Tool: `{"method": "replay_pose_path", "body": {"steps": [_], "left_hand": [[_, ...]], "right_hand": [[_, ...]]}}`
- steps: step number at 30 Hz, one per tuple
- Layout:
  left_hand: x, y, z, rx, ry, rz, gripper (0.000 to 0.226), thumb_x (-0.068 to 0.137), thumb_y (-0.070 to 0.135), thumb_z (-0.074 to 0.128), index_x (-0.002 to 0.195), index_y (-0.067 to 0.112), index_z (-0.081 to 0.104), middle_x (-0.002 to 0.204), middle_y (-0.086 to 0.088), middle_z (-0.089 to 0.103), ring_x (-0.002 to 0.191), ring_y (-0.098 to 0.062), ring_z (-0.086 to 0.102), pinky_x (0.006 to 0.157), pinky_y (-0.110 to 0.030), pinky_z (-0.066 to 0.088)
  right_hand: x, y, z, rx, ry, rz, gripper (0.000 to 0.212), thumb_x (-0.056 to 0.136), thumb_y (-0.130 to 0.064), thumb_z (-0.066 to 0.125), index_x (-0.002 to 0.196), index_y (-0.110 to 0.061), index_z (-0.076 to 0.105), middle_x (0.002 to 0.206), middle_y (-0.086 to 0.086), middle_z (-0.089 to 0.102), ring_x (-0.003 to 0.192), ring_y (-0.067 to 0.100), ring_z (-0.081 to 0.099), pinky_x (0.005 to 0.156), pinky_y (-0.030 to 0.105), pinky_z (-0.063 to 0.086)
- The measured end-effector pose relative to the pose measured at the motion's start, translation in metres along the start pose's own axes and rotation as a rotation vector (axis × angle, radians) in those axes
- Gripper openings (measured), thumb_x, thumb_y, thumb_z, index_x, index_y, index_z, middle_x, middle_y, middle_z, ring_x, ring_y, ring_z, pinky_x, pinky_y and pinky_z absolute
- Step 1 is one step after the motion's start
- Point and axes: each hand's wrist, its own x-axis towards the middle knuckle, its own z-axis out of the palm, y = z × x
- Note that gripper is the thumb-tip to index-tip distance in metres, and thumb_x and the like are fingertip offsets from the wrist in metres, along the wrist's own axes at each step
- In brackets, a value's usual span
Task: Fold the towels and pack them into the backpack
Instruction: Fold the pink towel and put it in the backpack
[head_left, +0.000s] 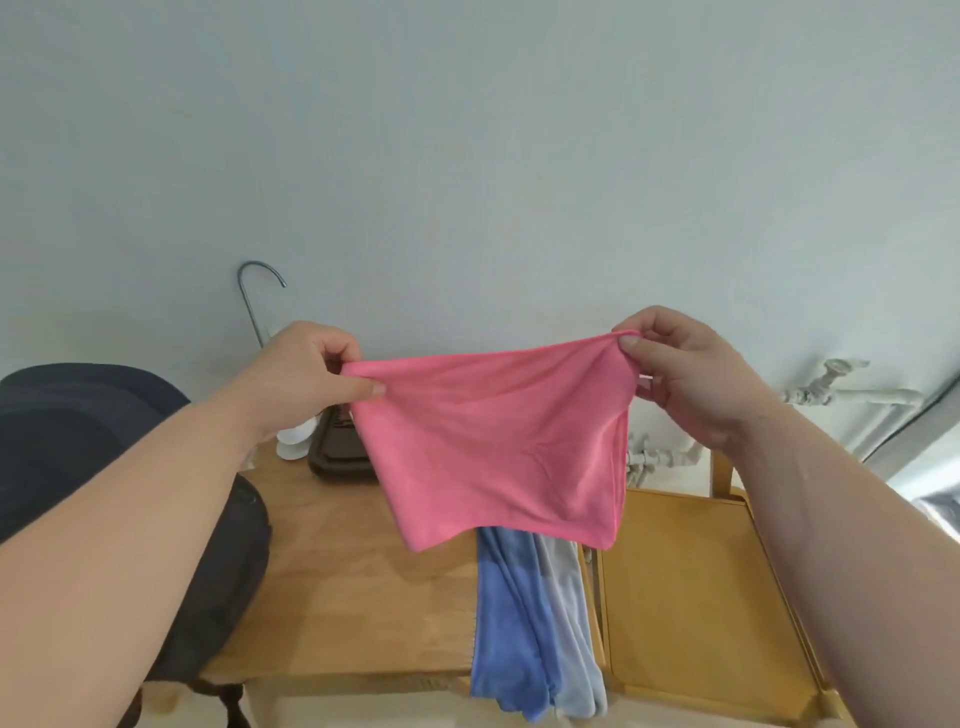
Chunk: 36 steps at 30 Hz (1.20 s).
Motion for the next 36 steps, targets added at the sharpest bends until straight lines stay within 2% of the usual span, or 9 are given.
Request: {"method": "replay_pose_path", "body": {"steps": [8, 12, 16, 19, 23, 26, 28, 31, 36], "left_hand": [[-0.008, 0.017, -0.008, -0.461, -0.017, 0.016, 0.022, 0.087, 0.018, 0.06, 0.067, 0.014, 0.052, 0.06, -0.001, 0.044, 0.055, -0.013, 0.042, 0.055, -0.019, 0.044], [-0.012, 0.026, -0.001, -0.343, 0.109, 0.082, 0.023, 0.096, 0.006, 0.062, 0.074, 0.012, 0.058, 0.063, -0.008, 0.05, 0.059, -0.016, 0.046, 0.062, -0.026, 0.049], [-0.019, 0.027, 0.002, -0.346, 0.195, 0.09, 0.018, 0.089, -0.003, 0.069, 0.077, 0.006, 0.059, 0.063, -0.009, 0.06, 0.064, -0.02, 0.053, 0.069, -0.033, 0.049], [-0.023, 0.025, -0.002, -0.343, 0.213, 0.078, 0.016, 0.088, -0.005, 0.069, 0.083, 0.008, 0.061, 0.06, 0.0, 0.065, 0.06, -0.015, 0.058, 0.069, -0.033, 0.051], [-0.026, 0.018, -0.012, -0.274, 0.196, 0.011, 0.018, 0.089, 0.003, 0.071, 0.102, 0.015, 0.071, 0.082, -0.015, 0.075, 0.074, -0.019, 0.07, 0.079, -0.031, 0.057], [-0.029, 0.011, -0.024, -0.199, 0.032, -0.068, 0.008, 0.08, 0.014, 0.082, 0.085, 0.014, 0.075, 0.086, -0.014, 0.077, 0.074, -0.015, 0.071, 0.071, -0.023, 0.058], [-0.033, 0.001, -0.033, -0.23, -0.182, -0.131, 0.026, 0.064, 0.028, 0.093, 0.078, 0.014, 0.077, 0.08, -0.015, 0.075, 0.07, -0.017, 0.069, 0.063, -0.024, 0.058], [-0.04, -0.021, -0.034, -0.363, -0.385, -0.239, 0.013, 0.072, 0.016, 0.087, 0.073, 0.014, 0.074, 0.071, -0.01, 0.067, 0.059, -0.015, 0.064, 0.052, -0.025, 0.054], [-0.042, -0.077, -0.013, -0.345, -0.337, -0.407, 0.02, 0.075, 0.021, 0.084, 0.085, 0.01, 0.069, 0.073, -0.009, 0.062, 0.06, -0.018, 0.059, 0.05, -0.029, 0.051]], "right_hand": [[-0.016, -0.006, -0.007, -0.171, 0.035, 0.085, 0.02, 0.088, 0.009, 0.057, 0.085, -0.006, 0.069, 0.079, 0.01, 0.065, 0.07, 0.018, 0.059, 0.071, 0.033, 0.057], [-0.02, -0.001, 0.004, -0.141, 0.271, 0.06, 0.014, 0.079, 0.006, 0.053, 0.07, -0.002, 0.061, 0.056, 0.004, 0.048, 0.05, 0.015, 0.045, 0.055, 0.028, 0.046], [-0.021, 0.004, 0.013, -0.011, 0.356, 0.072, 0.004, 0.071, -0.004, 0.056, 0.069, -0.007, 0.058, 0.063, 0.006, 0.042, 0.054, 0.015, 0.038, 0.053, 0.026, 0.034], [-0.019, 0.0, 0.016, -0.017, 0.304, 0.043, 0.013, 0.08, 0.003, 0.058, 0.072, -0.007, 0.062, 0.06, 0.002, 0.048, 0.055, 0.014, 0.042, 0.057, 0.028, 0.035], [-0.015, -0.012, 0.016, -0.025, 0.25, 0.017, 0.021, 0.087, 0.003, 0.058, 0.094, -0.01, 0.073, 0.066, -0.001, 0.056, 0.065, 0.014, 0.049, 0.065, 0.031, 0.044], [-0.015, -0.019, 0.012, -0.097, 0.086, 0.118, 0.029, 0.089, 0.003, 0.058, 0.11, -0.01, 0.073, 0.078, 0.007, 0.061, 0.075, 0.017, 0.057, 0.077, 0.04, 0.055], [-0.018, -0.02, 0.011, -0.156, -0.068, 0.232, 0.03, 0.091, 0.006, 0.054, 0.111, -0.005, 0.073, 0.07, 0.006, 0.058, 0.066, 0.015, 0.055, 0.069, 0.037, 0.058], [-0.022, -0.01, 0.015, -0.187, -0.271, 0.365, 0.032, 0.093, 0.007, 0.049, 0.11, -0.005, 0.073, 0.069, 0.003, 0.063, 0.06, 0.012, 0.056, 0.051, 0.026, 0.051], [-0.008, 0.052, 0.035, -0.175, -0.299, 0.496, 0.027, 0.093, 0.006, 0.051, 0.106, -0.002, 0.073, 0.08, 0.008, 0.067, 0.065, 0.015, 0.061, 0.063, 0.035, 0.056]]}}
